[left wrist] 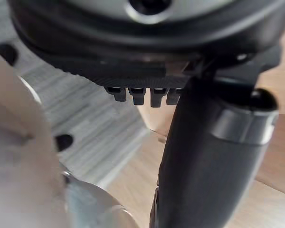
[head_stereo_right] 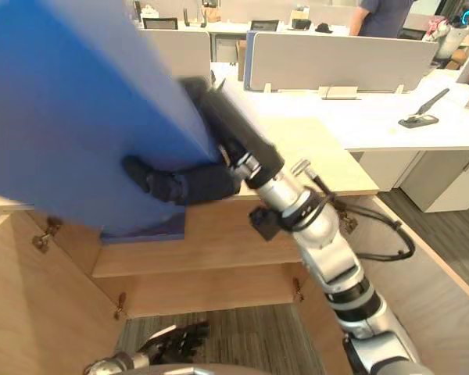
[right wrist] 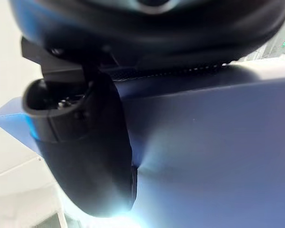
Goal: Walk over to the cabinet, pick up the folder, carry it to the office cabinet, place the folder inside the office cabinet, then close the office cabinet door
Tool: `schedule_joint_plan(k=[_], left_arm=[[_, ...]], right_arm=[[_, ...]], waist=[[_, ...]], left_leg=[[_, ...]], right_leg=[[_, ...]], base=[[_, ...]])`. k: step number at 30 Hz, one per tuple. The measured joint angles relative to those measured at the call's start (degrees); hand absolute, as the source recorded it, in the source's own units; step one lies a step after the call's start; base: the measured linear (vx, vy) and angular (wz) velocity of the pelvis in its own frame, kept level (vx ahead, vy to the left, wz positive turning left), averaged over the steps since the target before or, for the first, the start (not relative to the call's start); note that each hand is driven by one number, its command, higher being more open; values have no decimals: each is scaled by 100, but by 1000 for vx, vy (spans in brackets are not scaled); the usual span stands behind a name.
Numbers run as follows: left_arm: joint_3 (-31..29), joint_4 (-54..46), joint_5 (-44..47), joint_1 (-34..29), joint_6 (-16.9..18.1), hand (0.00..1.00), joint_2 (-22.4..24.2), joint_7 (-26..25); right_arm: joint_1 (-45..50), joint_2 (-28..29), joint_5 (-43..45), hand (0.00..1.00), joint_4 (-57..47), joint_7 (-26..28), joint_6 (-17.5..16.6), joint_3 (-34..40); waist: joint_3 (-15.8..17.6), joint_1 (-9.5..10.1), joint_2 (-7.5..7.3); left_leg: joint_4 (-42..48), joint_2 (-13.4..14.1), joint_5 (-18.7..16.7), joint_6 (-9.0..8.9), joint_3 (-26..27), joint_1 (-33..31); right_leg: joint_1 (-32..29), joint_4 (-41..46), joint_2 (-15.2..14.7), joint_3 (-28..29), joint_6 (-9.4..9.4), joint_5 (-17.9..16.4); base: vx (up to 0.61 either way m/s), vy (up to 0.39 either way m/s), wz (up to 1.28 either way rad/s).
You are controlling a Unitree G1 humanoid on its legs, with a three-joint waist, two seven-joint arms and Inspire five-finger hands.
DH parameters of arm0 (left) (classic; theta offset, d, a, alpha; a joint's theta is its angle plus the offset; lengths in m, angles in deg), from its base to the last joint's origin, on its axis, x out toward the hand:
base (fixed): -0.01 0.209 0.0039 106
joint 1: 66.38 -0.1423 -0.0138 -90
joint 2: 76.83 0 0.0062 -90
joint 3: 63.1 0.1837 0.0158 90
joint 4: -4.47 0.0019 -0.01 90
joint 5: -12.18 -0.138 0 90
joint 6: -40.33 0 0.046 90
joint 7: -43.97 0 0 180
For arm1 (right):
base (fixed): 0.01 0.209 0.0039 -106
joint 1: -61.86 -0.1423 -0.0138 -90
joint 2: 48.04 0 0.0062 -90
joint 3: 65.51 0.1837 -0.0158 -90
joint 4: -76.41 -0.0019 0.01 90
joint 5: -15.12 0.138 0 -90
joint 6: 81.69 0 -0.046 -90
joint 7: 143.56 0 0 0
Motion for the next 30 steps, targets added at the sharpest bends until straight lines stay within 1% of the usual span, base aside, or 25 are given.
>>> schedule_joint_plan(k=[1, 2, 3, 4, 6, 7, 8, 9, 10, 11, 12, 14, 15, 16, 17, 18, 19, 20, 22, 23, 26, 27, 28, 29, 30], left_arm=[[-317, 339, -290, -6, 8, 100, 154, -100], [-505, 517, -404, -9, 13, 100, 243, -181], [-990, 922, -576, -7, 24, 100, 453, -344], [-1259, 1137, -638, -3, 32, 100, 558, -429], [-2215, 1951, -784, 63, 50, 100, 851, -1059], [-2421, 2119, -823, 79, 45, 100, 888, -1206], [-2838, 2315, -945, 75, -3, 100, 950, -1590], [-2994, 2318, -963, 83, -1, 100, 992, -1708], [-3194, 2334, -1060, 88, 2, 100, 1040, -1931], [-3317, 2350, -1145, 90, 1, 100, 1057, -2044], [-3511, 2371, -1214, 74, -2, 100, 1089, -2148], [-3724, 2415, -1278, 51, -9, 100, 1141, -2261], [-3865, 2426, -1362, 25, -33, 100, 1187, -2314], [-3960, 2426, -1443, -1, -39, 100, 1240, -2363], [-3979, 2426, -1446, -10, -40, 100, 1257, -2380], [-4048, 2420, -1444, -31, -39, 100, 1304, -2389], [-4127, 2420, -1436, -57, -39, 100, 1377, -2394], [-4158, 2420, -1424, -69, -40, 100, 1412, -2387], [-4171, 2415, -1346, -120, -42, 100, 1479, -2347], [-4178, 2413, -1305, -128, -48, 100, 1489, -2346], [-4380, 2385, -1168, -135, -78, 100, 1598, -2361], [-4380, 2365, -1123, -137, -102, 100, 1608, -2371], [-4388, 2317, -1042, -141, -133, 100, 1629, -2416], [-4396, 2288, -1004, -147, -143, 100, 1639, -2437], [-4450, 2237, -967, -156, -159, 100, 1665, -2476]], right_arm=[[221, -53, -269, 0, 88, 31, 3, -251], [329, -82, -354, 0, 181, 60, 13, -392], [516, -123, -515, 0, 449, 110, 55, -701], [590, -140, -573, 0, 629, 132, 75, -868], [724, -163, -1039, 0, 1678, 156, 133, -1544], [725, -167, -1185, 0, 1998, 157, 160, -1705], [721, -212, -1558, 0, 2797, 167, 304, -2090], [720, -252, -1665, 0, 3116, 182, 369, -2226], [699, -315, -1869, 0, 3725, 235, 495, -2492], [667, -337, -2050, 0, 4132, 277, 589, -2683], [640, -361, -2252, 0, 4579, 319, 661, -2868], [640, -403, -2404, 0, 4952, 359, 699, -2941], [640, -434, -2516, 0, 5161, 359, 706, -2916], [681, -401, -2529, 0, 5437, 360, 710, -2733], [737, -359, -2529, 0, 5564, 356, 741, -2562], [854, -222, -2481, 0, 5818, 351, 868, -2065], [915, -29, -2408, 0, 6098, 288, 1002, -1415], [920, 50, -2187, 0, 6228, 231, 1100, -1127], [960, 420, -1042, 0, 6719, -80, 1346, 44], [958, 503, -709, 0, 6804, -182, 1400, 270], [944, 915, 1445, 0, 7153, -717, 1547, 1282], [944, 975, 1833, 0, 7183, -794, 1548, 1383], [943, 1078, 2547, 0, 7234, -916, 1547, 1576], [936, 1129, 2881, 0, 7252, -974, 1547, 1665], [920, 1214, 3414, 0, 7276, -1058, 1540, 1816]], waist=[[-1, 9, 3], [-3, 15, 0], [-11, 21, -13], [-15, 21, -18], [-15, 61, -20], [-14, 78, -18], [-3, 161, -5], [8, 204, 6], [29, 304, 35], [56, 331, 68], [122, 335, 126], [218, 334, 212], [302, 324, 303], [361, 312, 384], [377, 312, 417], [406, 313, 469], [434, 313, 513], [443, 313, 528], [454, 323, 545], [456, 324, 545], [474, 331, 571], [476, 329, 576], [482, 332, 583], [483, 332, 585], [491, 334, 593]], left_leg=[[-1, 0, 0, -1, -2, 4], [-1, 0, 2, -2, -3, 6], [-7, 0, 8, -10, -8, 11], [-14, 0, 13, -16, -9, 13], [-37, -7, 33, -22, -20, 4], [-37, -11, 37, -21, -29, -3], [-38, -29, 47, -15, -57, -23], [-38, -39, 52, -9, -69, -31], [-38, -61, 62, 7, -111, -56], [-38, -75, 69, 17, -156, -77], [-38, -87, 77, 29, -198, -82], [-38, -96, 78, 30, -231, -79], [-38, -97, 82, 36, -245, -83], [-39, -96, 85, 41, -261, -89], [-39, -96, 86, 42, -278, -97], [-43, -95, 90, 46, -315, -109], [-54, -95, 97, 49, -325, -115], [-60, -96, 101, 52, -330, -116], [-74, -102, 109, 57, -361, -126], [-76, -102, 110, 56, -362, -129], [-84, -114, 113, 56, -367, -129], [-84, -116, 113, 57, -367, -129], [-84, -119, 114, 58, -367, -129], [-84, -120, 114, 58, -367, -128], [-84, -124, 114, 59, -369, -123]], right_leg=[[-2, 2, 0, 8, 6, 4], [-3, -1, 0, 11, 9, 7], [-5, 2, -1, 14, 12, 10], [-6, 1, -1, 15, 12, 13], [-8, -37, 3, 10, 19, 56], [-8, -47, 1, 5, 21, 65], [-2, -68, -10, -20, 36, 83], [0, -79, -17, -37, 45, 90], [13, -115, -33, -79, 57, 103], [26, -134, -43, -110, 63, 108], [61, -160, -52, -153, 71, 113], [91, -181, -55, -186, 76, 117], [95, -183, -54, -200, 78, 119], [98, -189, -50, -224, 78, 119], [101, -194, -47, -237, 78, 119], [107, -201, -43, -265, 78, 119], [106, -207, -41, -278, 78, 119], [106, -208, -42, -283, 78, 119], [108, -217, -44, -310, 79, 118], [108, -221, -44, -312, 79, 118], [110, -230, -55, -322, 80, 117], [111, -231, -56, -322, 80, 117], [113, -233, -58, -324, 80, 117], [115, -234, -59, -324, 80, 117], [123, -237, -63, -327, 80, 117]], base=[[-77, 14, -3], [-88, 19, -1], [-81, 19, 0], [-86, 22, 0], [-47, 18, 0], [-25, 22, 5], [-10, 21, 7], [-4, 24, 13], [3, 23, 16], [5, 27, 23], [6, 29, 21], [-3, 20, 11], [-17, 14, 5], [-19, 11, 6], [-16, 6, 9], [-14, 6, 10], [-12, 9, 8], [-13, 16, 5], [-8, 18, 6], [-5, 19, 3], [0, 0, 0], [0, 0, 0], [0, 0, 0], [0, 0, 0], [0, 0, 0]])
